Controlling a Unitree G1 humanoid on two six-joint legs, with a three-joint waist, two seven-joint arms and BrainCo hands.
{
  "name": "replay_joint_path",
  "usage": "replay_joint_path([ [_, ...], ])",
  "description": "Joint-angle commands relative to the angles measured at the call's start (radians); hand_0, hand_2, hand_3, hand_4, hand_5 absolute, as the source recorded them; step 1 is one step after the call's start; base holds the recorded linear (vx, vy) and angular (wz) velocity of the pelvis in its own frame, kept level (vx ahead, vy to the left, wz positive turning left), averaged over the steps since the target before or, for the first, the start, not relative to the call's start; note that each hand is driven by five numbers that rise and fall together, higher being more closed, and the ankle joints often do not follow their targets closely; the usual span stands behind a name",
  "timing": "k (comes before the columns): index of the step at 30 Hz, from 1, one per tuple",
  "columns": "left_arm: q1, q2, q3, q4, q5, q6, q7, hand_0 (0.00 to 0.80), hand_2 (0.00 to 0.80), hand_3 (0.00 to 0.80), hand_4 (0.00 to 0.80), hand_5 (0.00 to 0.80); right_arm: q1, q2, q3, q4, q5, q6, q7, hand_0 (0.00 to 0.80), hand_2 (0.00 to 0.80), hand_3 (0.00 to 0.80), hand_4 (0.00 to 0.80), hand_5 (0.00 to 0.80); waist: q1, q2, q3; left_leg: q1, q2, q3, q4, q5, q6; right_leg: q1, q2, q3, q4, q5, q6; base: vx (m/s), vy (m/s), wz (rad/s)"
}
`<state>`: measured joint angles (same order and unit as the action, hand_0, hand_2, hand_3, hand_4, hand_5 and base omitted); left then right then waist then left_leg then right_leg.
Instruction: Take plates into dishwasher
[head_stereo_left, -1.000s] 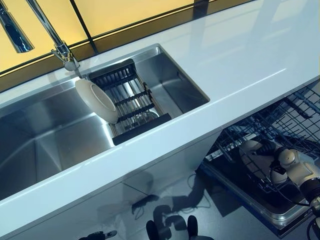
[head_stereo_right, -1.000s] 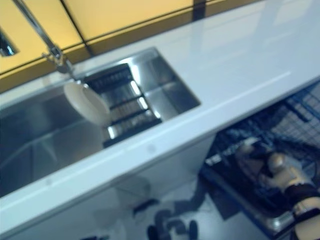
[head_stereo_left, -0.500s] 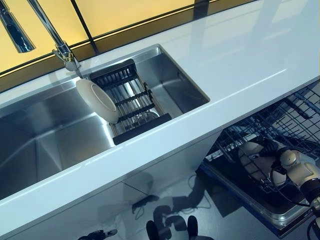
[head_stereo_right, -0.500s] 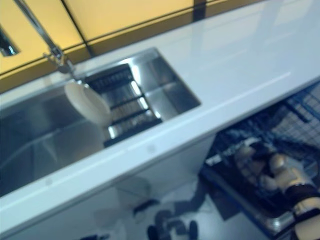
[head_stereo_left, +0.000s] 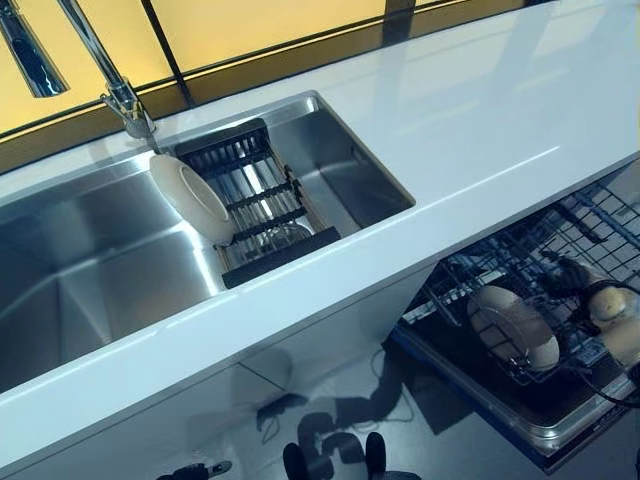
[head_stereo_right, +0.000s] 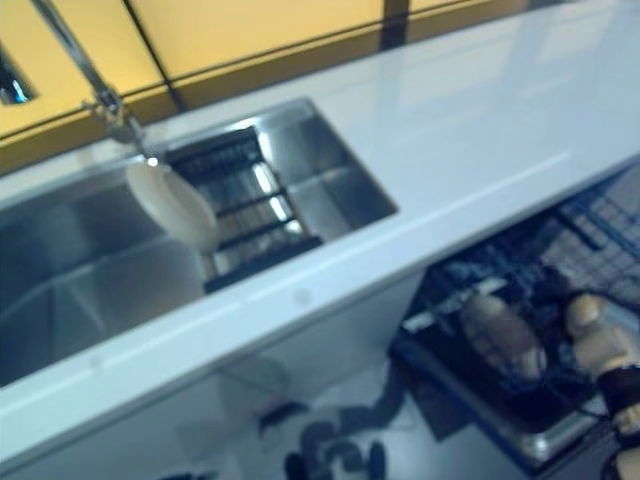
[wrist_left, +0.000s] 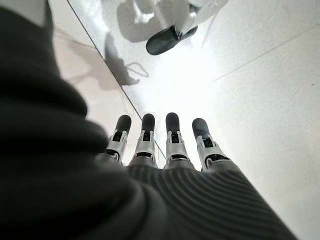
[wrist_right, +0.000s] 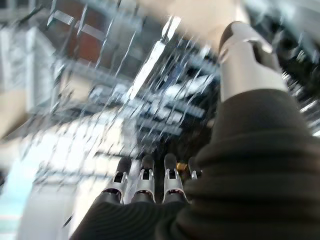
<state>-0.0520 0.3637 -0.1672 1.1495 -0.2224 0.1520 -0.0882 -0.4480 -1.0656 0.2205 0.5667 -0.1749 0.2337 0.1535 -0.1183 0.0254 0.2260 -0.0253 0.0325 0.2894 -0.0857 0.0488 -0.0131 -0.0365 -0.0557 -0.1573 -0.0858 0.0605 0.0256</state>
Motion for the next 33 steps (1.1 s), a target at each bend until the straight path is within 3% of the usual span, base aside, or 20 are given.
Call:
replay_joint_path([
  [1, -0.003, 0.026, 0.004, 0.056, 0.008, -0.001, 0.005, 0.0, 0.0, 0.0, 0.0, 0.0, 0.013, -0.089, -0.071, -0.017, 0.066, 0.051, -0.038, 0.0, 0.0, 0.0, 0.0, 0.0, -0.002, -0.055, -0.06, 0.059, 0.023, -0.002, -0.002, -0.094, -0.025, -0.004, -0.017, 0.03, -0.001, -0.013, 0.091, 0.037, 0.031, -0.04],
  [10, 0.032, 0.032, 0.023, 0.094, 0.02, -0.022, 0.0, 0.0, 0.0, 0.0, 0.0, 0.0, 0.106, -0.239, -0.244, 0.055, 0.174, 0.046, -0.071, 0.0, 0.0, 0.0, 0.0, 0.0, -0.003, -0.105, -0.113, 0.096, 0.036, 0.021, -0.002, -0.102, -0.028, 0.033, -0.002, 0.033, -0.001, -0.022, 0.094, 0.037, 0.039, -0.05],
  [15, 0.043, 0.033, 0.009, 0.106, 0.022, -0.03, 0.002, 0.0, 0.0, 0.0, 0.0, 0.0, 0.018, -0.312, -0.217, 0.107, 0.173, -0.066, -0.157, 0.0, 0.0, 0.0, 0.0, 0.0, 0.019, -0.121, -0.138, 0.114, 0.04, 0.018, -0.002, -0.106, -0.029, 0.057, 0.004, 0.021, -0.001, -0.028, 0.098, 0.04, 0.032, -0.01],
  [18, 0.047, 0.034, -0.006, 0.099, 0.014, -0.022, 0.009, 0.0, 0.0, 0.0, 0.0, 0.0, -0.093, -0.351, -0.154, 0.073, 0.152, -0.088, -0.226, 0.0, 0.0, 0.0, 0.0, 0.0, 0.034, -0.13, -0.151, 0.12, 0.04, 0.01, -0.002, -0.105, -0.029, 0.068, 0.005, 0.013, -0.001, -0.03, 0.099, 0.038, 0.029, 0.01],
  [19, 0.044, 0.034, -0.013, 0.097, 0.008, -0.016, 0.011, 0.0, 0.0, 0.0, 0.0, 0.0, -0.138, -0.363, -0.126, 0.052, 0.119, -0.118, -0.25, 0.0, 0.0, 0.0, 0.0, 0.0, 0.038, -0.132, -0.155, 0.12, 0.04, 0.007, -0.002, -0.105, -0.029, 0.071, 0.005, 0.01, -0.001, -0.032, 0.099, 0.023, 0.033, 0.05],
  [21, 0.042, 0.036, -0.022, 0.097, 0.001, -0.014, 0.013, 0.0, 0.0, 0.0, 0.0, 0.0, -0.201, -0.379, -0.083, 0.018, 0.103, -0.11, -0.264, 0.0, 0.0, 0.0, 0.0, 0.0, 0.048, -0.137, -0.16, 0.118, 0.038, 0.002, -0.002, -0.103, -0.028, 0.072, 0.005, 0.006, -0.001, -0.032, 0.099, 0.023, 0.032, 0.04],
  [23, 0.04, 0.036, -0.031, 0.098, -0.009, -0.007, 0.018, 0.0, 0.0, 0.0, 0.0, 0.0, -0.349, -0.392, 0.041, -0.034, 0.04, -0.114, -0.285, 0.0, 0.0, 0.0, 0.0, 0.0, 0.063, -0.145, -0.169, 0.116, 0.037, -0.007, -0.002, -0.101, -0.028, 0.076, 0.004, -0.005, -0.001, -0.035, 0.1, 0.021, 0.038, -0.01],
  [29, 0.053, 0.024, -0.042, 0.098, -0.024, -0.004, 0.034, 0.0, 0.0, 0.0, 0.0, 0.0, -0.802, -0.385, 0.477, -0.086, -0.207, -0.251, -0.376, 0.0, 0.0, 0.0, 0.0, 0.0, 0.102, -0.16, -0.191, 0.089, 0.03, -0.038, -0.002, -0.08, -0.024, 0.073, -0.004, -0.054, -0.001, -0.038, 0.097, 0.034, 0.033, 0.11],
  [33, 0.064, 0.024, -0.02, 0.092, -0.04, 0.011, 0.038, 0.0, 0.0, 0.0, 0.0, 0.0, -0.942, -0.364, 0.622, -0.158, -0.324, -0.313, -0.364, 0.0, 0.0, 0.0, 0.0, 0.0, 0.128, -0.172, -0.193, 0.075, 0.028, -0.064, -0.002, -0.074, -0.023, 0.075, -0.008, -0.089, -0.001, -0.042, 0.098, 0.07, 0.035, 0.3],
])
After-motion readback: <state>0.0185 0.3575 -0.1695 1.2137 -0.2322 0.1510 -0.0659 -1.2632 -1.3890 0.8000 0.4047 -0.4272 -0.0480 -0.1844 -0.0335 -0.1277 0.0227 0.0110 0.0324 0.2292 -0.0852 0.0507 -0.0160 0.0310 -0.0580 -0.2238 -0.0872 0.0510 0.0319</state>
